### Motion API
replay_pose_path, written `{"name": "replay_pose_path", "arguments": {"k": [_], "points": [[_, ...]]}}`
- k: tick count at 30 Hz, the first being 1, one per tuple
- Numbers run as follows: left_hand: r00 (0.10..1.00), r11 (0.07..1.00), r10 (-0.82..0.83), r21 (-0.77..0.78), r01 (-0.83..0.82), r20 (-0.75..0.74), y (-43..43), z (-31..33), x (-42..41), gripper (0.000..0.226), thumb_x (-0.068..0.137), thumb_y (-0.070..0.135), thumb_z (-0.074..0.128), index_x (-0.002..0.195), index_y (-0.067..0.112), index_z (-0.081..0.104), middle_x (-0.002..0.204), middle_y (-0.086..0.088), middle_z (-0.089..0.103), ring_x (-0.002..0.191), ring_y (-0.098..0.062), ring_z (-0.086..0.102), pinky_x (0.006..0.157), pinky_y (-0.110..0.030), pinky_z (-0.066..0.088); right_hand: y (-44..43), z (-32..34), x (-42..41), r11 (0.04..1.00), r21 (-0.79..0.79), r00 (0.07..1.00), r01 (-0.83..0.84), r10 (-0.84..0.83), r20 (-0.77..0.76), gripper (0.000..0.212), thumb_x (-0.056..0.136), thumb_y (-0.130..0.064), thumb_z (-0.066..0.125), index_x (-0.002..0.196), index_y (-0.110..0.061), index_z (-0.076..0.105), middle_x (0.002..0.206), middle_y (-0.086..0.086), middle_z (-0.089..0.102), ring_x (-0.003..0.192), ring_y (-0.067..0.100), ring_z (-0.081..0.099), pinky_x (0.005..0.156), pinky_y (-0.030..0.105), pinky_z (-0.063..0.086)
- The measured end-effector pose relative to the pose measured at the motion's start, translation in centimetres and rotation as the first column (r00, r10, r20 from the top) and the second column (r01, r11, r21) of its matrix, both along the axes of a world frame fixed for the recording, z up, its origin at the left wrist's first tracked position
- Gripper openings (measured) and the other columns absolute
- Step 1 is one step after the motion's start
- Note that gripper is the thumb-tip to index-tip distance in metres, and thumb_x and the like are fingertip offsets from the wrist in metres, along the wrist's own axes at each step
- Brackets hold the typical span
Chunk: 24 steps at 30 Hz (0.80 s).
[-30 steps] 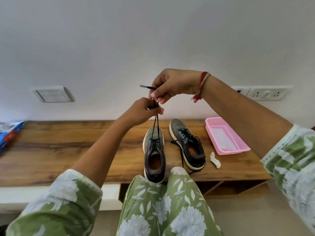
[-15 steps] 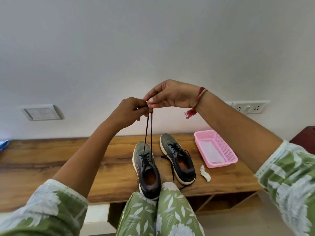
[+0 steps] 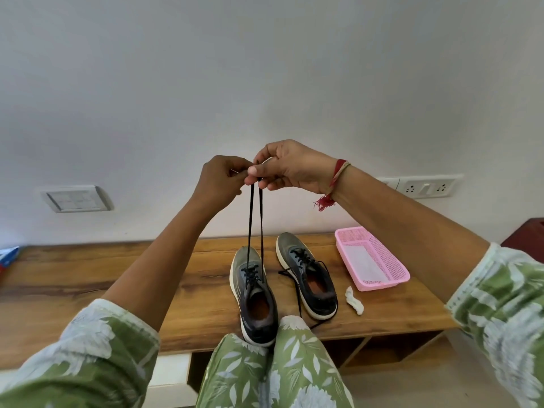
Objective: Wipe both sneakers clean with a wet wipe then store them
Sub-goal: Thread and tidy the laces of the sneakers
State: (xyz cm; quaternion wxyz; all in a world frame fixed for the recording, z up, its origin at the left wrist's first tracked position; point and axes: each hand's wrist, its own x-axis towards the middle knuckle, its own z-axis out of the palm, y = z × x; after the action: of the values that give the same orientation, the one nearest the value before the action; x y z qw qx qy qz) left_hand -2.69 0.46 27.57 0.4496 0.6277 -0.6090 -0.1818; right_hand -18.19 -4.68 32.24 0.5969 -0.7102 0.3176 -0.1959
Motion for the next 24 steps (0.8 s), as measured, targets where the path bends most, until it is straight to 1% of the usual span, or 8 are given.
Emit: {"name": "replay_pose_path", "arguments": {"k": [4, 7, 9, 11, 15, 19, 21, 24], "points": [[0.989, 0.998, -0.066, -0.014, 0.064, -0.13, 0.0, 0.0, -0.6, 0.017, 0.087, 0.005, 0.055, 0.083, 0.013, 0.069, 0.072, -0.001, 0.065, 0.071, -0.012, 0.063, 0.065, -0.026, 0.057, 0.5, -0.3, -0.2, 0.998, 0.006, 0.997, 0.056, -0.056, 0.059, 0.021, 0.081, -0.005, 0.07, 0.085, -0.011, 0.05, 0.072, 0.009, 0.071, 0.056, 0.01, 0.062, 0.055, 0.019, 0.051], [0.967, 0.993, -0.121, -0.022, 0.119, -0.226, 0.3, -0.2, -0.8, 0.017, 0.086, 0.004, 0.058, 0.077, 0.013, 0.07, 0.065, -0.003, 0.064, 0.064, -0.011, 0.062, 0.063, -0.023, 0.055, 1.1, -0.5, -0.2, 0.997, 0.069, 0.996, 0.022, -0.027, 0.08, 0.023, 0.081, -0.002, 0.069, 0.082, -0.011, 0.048, 0.07, 0.01, 0.069, 0.055, 0.009, 0.063, 0.052, 0.017, 0.051], [0.97, 0.992, -0.126, -0.012, 0.126, -0.209, 0.5, -0.1, -0.9, 0.012, 0.08, 0.012, 0.062, 0.069, 0.013, 0.067, 0.056, 0.004, 0.06, 0.055, -0.007, 0.055, 0.053, -0.018, 0.047, 1.5, -0.7, -0.1, 0.993, 0.105, 0.996, -0.05, 0.042, 0.076, 0.021, 0.081, -0.001, 0.068, 0.078, -0.011, 0.049, 0.071, 0.011, 0.069, 0.058, 0.011, 0.064, 0.053, 0.016, 0.052], [0.977, 0.993, -0.113, 0.002, 0.115, -0.183, 0.6, 0.0, -1.1, 0.014, 0.068, 0.019, 0.058, 0.065, 0.005, 0.062, 0.05, 0.005, 0.052, 0.049, -0.007, 0.046, 0.047, -0.019, 0.039, 2.0, -0.7, 0.1, 0.987, 0.117, 0.992, -0.112, 0.105, 0.063, 0.019, 0.082, -0.001, 0.067, 0.076, -0.01, 0.052, 0.074, 0.011, 0.07, 0.061, 0.012, 0.064, 0.055, 0.016, 0.053], [0.981, 0.996, -0.087, -0.003, 0.088, -0.175, 0.8, 0.1, -0.8, 0.014, 0.062, 0.016, 0.053, 0.063, 0.005, 0.062, 0.048, 0.005, 0.051, 0.047, -0.007, 0.044, 0.046, -0.017, 0.036, 2.4, -1.0, 0.5, 0.983, 0.112, 0.987, -0.147, 0.138, 0.083, 0.014, 0.082, 0.0, 0.066, 0.076, -0.008, 0.057, 0.076, 0.009, 0.069, 0.064, 0.01, 0.065, 0.06, 0.017, 0.054], [0.965, 0.998, -0.058, -0.048, 0.047, -0.256, 1.0, -0.5, 0.4, 0.014, 0.083, 0.007, 0.062, 0.079, 0.015, 0.073, 0.069, -0.003, 0.068, 0.066, -0.014, 0.064, 0.063, -0.027, 0.054, 1.5, -1.7, 0.3, 0.986, 0.151, 0.981, -0.065, 0.036, 0.189, 0.01, 0.081, 0.004, 0.065, 0.08, -0.006, 0.061, 0.08, 0.009, 0.069, 0.074, 0.012, 0.067, 0.066, 0.018, 0.055], [0.952, 0.998, -0.045, -0.06, 0.028, -0.302, 1.1, -0.9, 0.9, 0.008, 0.087, 0.015, 0.066, 0.084, 0.016, 0.073, 0.076, -0.004, 0.07, 0.075, -0.018, 0.067, 0.07, -0.029, 0.055, 0.6, -2.1, 0.1, 0.973, 0.23, 0.966, 0.006, -0.065, 0.249, 0.011, 0.082, 0.007, 0.062, 0.083, -0.004, 0.063, 0.082, 0.009, 0.07, 0.078, 0.015, 0.068, 0.07, 0.02, 0.056], [0.949, 0.999, -0.03, -0.042, 0.018, -0.315, 1.2, -1.3, 1.3, 0.006, 0.086, 0.019, 0.068, 0.086, 0.015, 0.073, 0.076, -0.002, 0.07, 0.074, -0.013, 0.065, 0.069, -0.027, 0.053, -0.6, -2.9, -0.2, 0.934, 0.336, 0.935, 0.122, -0.222, 0.276, 0.014, 0.085, 0.011, 0.056, 0.087, -0.001, 0.062, 0.081, 0.012, 0.07, 0.076, 0.016, 0.068, 0.074, 0.022, 0.057]]}}
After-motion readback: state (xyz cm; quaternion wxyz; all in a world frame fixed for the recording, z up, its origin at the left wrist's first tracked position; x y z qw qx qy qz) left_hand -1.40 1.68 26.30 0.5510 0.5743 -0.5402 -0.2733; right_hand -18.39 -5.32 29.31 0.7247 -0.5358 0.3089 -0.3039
